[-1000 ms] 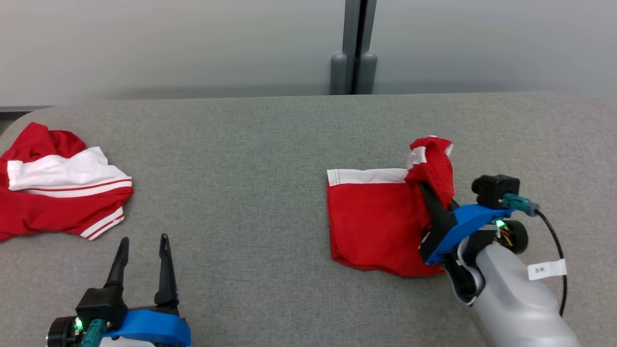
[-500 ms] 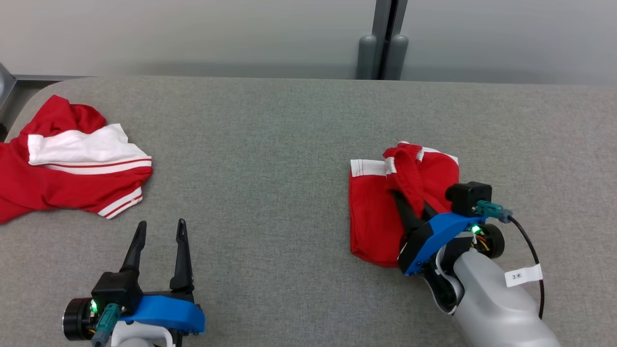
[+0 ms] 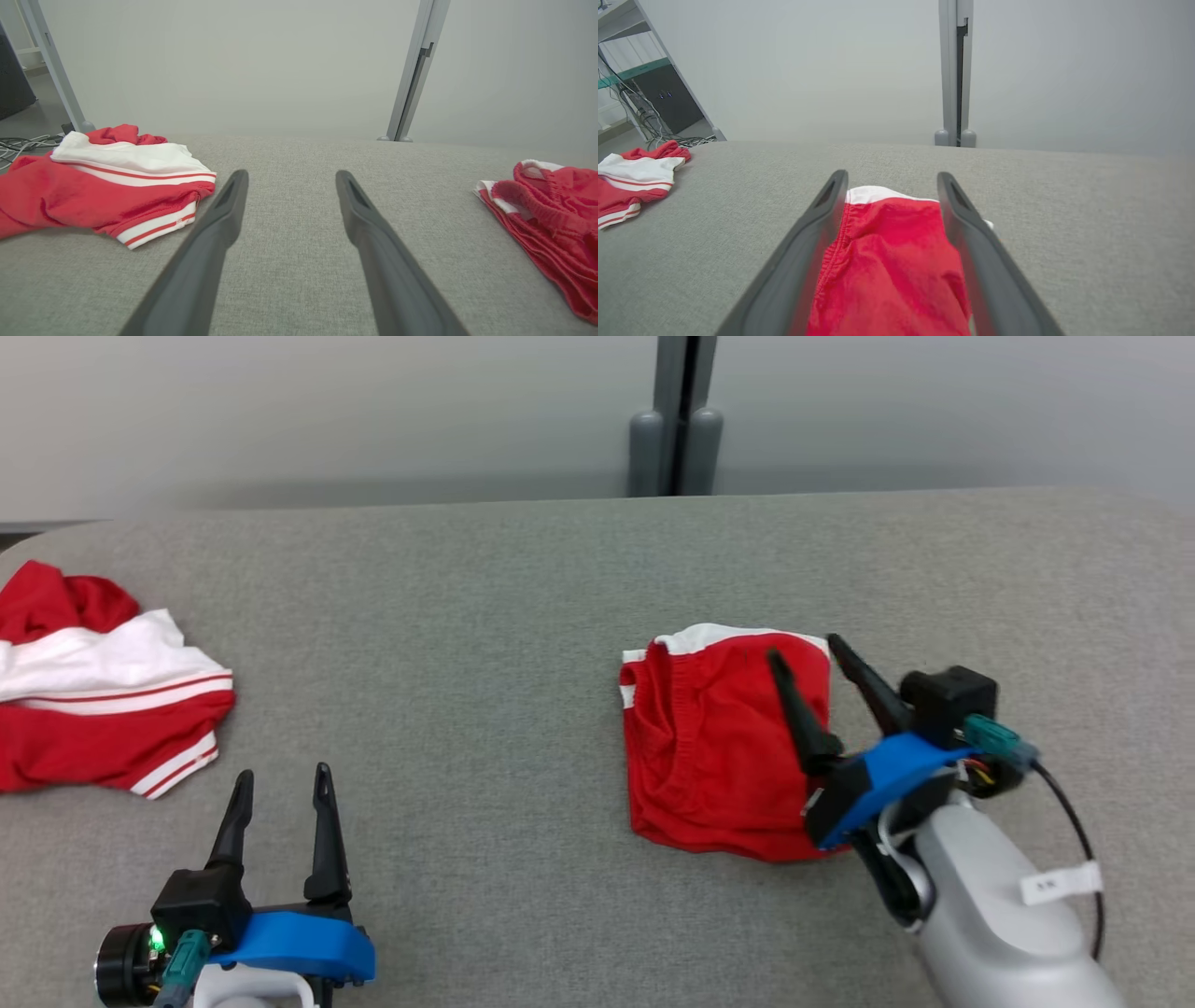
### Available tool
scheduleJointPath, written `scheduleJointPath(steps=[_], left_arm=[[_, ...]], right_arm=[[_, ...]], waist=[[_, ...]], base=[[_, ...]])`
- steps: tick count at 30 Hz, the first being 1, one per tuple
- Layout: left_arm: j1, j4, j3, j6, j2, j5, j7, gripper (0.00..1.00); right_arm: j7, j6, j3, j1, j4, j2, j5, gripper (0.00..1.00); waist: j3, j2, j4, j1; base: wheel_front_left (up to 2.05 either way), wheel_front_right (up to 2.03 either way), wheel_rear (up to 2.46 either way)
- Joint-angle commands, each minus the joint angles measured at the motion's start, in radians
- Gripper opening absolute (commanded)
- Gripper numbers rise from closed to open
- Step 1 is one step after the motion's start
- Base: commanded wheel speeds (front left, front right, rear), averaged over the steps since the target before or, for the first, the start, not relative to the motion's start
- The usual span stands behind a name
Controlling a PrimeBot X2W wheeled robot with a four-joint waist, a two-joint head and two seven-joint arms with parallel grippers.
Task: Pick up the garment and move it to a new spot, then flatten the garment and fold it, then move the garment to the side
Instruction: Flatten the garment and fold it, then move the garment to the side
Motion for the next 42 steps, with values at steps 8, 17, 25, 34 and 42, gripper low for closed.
scheduleJointPath(steps=[8, 17, 25, 34, 42], left_arm=[[0.019, -0.009, 0.036, -0.002, -0.001, 0.011, -0.005, 1.0], [0.053, -0.011, 0.057, 0.004, -0.001, 0.017, -0.005, 1.0], [0.087, -0.007, 0.065, -0.005, 0.009, 0.035, -0.005, 1.0], [0.106, -0.009, 0.07, -0.006, 0.013, 0.042, -0.005, 1.0], [0.114, -0.008, 0.07, -0.006, 0.013, 0.043, -0.005, 1.0]], right_arm=[[-0.003, 0.0, -0.179, 0.23, -0.282, -0.033, -0.088, 1.0], [-0.004, 0.0, -0.259, 0.426, -0.455, -0.006, -0.132, 1.0], [-0.004, 0.0, -0.284, 0.528, -0.519, 0.015, -0.179, 1.0], [-0.004, 0.0, -0.272, 0.563, -0.525, 0.034, -0.209, 1.0], [-0.004, 0.0, -0.271, 0.563, -0.508, 0.035, -0.211, 1.0]], waist=[[-0.034, 0.0, -0.052, 0.0], [-0.073, 0.0, -0.074, 0.0], [-0.106, 0.0, -0.064, 0.0], [-0.125, 0.0, -0.049, 0.0], [-0.128, 0.0, -0.041, 0.0]], base=[[0.0, 0.0, 0.0], [0.0, 0.0, 0.0], [0.0, 0.0, 0.0], [0.0, 0.0, 0.0], [0.0, 0.0, 0.0]])
